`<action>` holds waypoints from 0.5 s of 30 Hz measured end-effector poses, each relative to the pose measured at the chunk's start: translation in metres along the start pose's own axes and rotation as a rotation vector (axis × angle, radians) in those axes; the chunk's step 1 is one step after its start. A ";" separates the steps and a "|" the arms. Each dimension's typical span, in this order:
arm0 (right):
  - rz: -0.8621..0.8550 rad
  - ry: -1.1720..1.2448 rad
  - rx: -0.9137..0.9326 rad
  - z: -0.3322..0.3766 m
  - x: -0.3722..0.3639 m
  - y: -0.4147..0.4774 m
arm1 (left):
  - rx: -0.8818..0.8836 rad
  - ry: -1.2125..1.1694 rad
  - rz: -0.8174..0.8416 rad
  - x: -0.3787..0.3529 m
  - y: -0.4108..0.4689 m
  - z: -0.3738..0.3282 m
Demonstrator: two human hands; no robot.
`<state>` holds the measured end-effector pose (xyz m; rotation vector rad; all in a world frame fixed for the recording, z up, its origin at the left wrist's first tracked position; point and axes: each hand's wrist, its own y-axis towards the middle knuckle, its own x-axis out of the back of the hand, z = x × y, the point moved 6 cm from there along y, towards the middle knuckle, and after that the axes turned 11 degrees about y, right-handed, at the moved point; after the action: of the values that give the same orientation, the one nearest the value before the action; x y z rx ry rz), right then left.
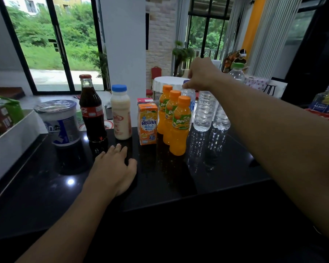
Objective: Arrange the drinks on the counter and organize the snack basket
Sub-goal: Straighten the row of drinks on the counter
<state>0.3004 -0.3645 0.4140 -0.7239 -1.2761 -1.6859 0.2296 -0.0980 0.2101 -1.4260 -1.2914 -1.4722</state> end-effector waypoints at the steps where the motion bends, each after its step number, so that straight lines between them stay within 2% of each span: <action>1: 0.007 0.006 -0.002 0.000 -0.001 0.000 | -0.001 0.001 0.000 0.000 0.000 0.000; 11: -0.077 0.111 -0.097 -0.005 -0.001 -0.006 | -0.004 0.006 -0.016 0.006 -0.003 -0.005; 15: -0.120 0.059 -0.130 -0.001 0.003 -0.007 | 0.000 -0.011 0.000 0.005 -0.002 -0.004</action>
<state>0.2928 -0.3660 0.4127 -0.6792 -1.1979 -1.8880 0.2261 -0.1007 0.2151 -1.4357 -1.2981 -1.4661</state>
